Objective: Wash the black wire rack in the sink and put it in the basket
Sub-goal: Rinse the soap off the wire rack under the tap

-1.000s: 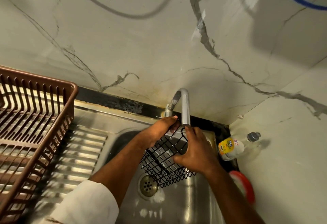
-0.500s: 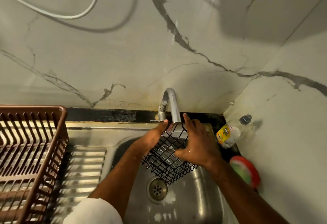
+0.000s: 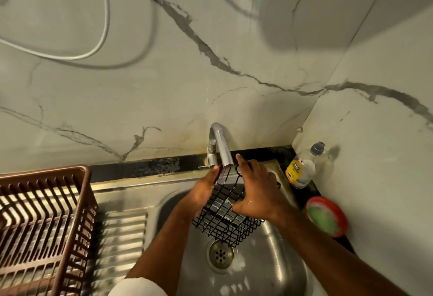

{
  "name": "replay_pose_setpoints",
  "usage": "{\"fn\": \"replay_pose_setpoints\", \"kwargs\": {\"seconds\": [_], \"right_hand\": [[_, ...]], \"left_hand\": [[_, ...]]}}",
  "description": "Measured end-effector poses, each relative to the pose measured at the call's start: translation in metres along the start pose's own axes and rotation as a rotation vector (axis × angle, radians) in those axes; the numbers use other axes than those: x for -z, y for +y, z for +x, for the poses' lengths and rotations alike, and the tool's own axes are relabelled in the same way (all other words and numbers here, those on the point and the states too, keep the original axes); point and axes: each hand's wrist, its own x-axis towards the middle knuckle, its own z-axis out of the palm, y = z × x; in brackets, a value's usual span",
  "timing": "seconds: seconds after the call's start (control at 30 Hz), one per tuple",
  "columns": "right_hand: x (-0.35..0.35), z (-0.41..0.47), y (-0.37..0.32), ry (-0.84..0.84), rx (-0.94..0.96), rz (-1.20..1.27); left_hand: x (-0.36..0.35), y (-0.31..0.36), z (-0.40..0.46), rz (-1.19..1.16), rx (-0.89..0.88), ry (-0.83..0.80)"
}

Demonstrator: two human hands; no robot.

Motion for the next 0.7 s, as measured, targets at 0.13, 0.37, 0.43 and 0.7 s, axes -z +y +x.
{"fn": "replay_pose_setpoints", "kwargs": {"seconds": [0.13, 0.37, 0.43, 0.7], "right_hand": [[0.010, -0.003, 0.009, 0.013, -0.001, 0.017], [0.006, 0.008, 0.011, -0.006, 0.039, -0.005], [0.003, 0.008, 0.016, 0.009, 0.038, 0.040], [0.005, 0.011, 0.037, 0.098, 0.022, 0.210]], "left_hand": [[-0.004, -0.005, -0.003, -0.002, 0.076, 0.004], [-0.019, 0.033, -0.008, 0.011, -0.040, 0.106], [-0.023, 0.035, -0.010, 0.032, -0.087, 0.109], [-0.022, 0.026, -0.017, 0.012, 0.020, 0.142]]}}
